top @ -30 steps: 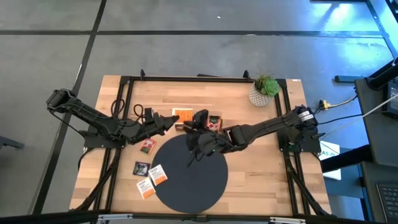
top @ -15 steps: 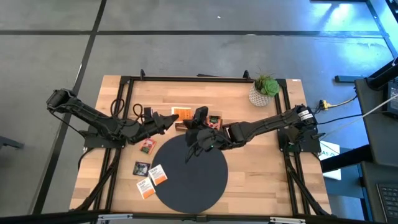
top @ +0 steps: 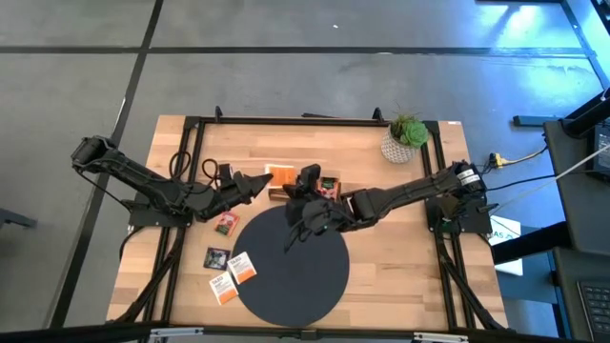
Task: Pick & Place Tea
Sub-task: Put the white tea bag into the left of the wooden organizer
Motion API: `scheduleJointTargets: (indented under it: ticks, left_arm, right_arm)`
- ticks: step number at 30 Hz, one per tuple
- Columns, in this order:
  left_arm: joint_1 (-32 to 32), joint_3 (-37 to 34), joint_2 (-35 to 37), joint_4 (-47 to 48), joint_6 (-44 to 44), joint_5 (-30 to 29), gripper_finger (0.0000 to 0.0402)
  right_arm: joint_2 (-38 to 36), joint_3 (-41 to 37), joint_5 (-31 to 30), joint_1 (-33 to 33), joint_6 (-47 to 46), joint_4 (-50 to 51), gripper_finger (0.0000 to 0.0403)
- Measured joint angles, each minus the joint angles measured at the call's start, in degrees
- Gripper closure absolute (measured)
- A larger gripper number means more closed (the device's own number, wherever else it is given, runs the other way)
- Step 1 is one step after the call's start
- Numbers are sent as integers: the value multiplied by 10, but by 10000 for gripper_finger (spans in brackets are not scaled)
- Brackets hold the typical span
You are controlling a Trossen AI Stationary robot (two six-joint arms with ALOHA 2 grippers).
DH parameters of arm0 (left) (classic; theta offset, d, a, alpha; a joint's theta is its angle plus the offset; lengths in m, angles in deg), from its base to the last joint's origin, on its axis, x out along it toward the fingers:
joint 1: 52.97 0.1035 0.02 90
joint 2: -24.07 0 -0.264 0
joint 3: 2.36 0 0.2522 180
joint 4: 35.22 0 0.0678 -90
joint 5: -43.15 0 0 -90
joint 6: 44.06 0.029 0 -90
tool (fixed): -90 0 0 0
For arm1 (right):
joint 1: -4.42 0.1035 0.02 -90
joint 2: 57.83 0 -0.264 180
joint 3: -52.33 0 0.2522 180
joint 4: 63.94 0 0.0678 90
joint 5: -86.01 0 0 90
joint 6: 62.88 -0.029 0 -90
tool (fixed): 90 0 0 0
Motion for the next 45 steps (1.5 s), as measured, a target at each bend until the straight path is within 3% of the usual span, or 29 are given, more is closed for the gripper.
scheduleJointTargets:
  ticks: [5,10,17,21,25,29,33,37,39,42,45]
  left_arm:
    - [0,0,0,0,9,-7,395]
    - [1,0,6,3,97,-35,394]
    - [0,0,34,7,341,-34,397]
    - [-1,0,48,5,448,79,399]
    - [-1,0,51,6,481,190,394]
    - [-1,0,51,5,499,318,391]
    - [-1,0,51,6,517,388,392]
    - [-1,0,48,3,565,381,385]
    - [-1,0,43,-2,603,374,375]
    - [-1,0,29,-32,660,371,351]
    - [-1,0,11,-67,690,371,322]
  right_arm:
    - [0,0,-32,14,1,17,401]
    - [-6,0,-55,35,-21,47,401]
    - [-61,-1,41,45,-247,166,402]
    - [-103,-1,61,49,-319,176,402]
    - [-140,-13,80,60,-360,176,402]
    - [-200,-88,98,70,-406,153,403]
    - [-269,-215,117,79,-405,-45,403]
    - [-292,-341,179,79,-349,-378,403]
    - [-284,-384,197,78,-331,-493,403]
    - [-262,-423,212,71,-332,-603,403]
    - [-238,-429,215,66,-341,-634,403]
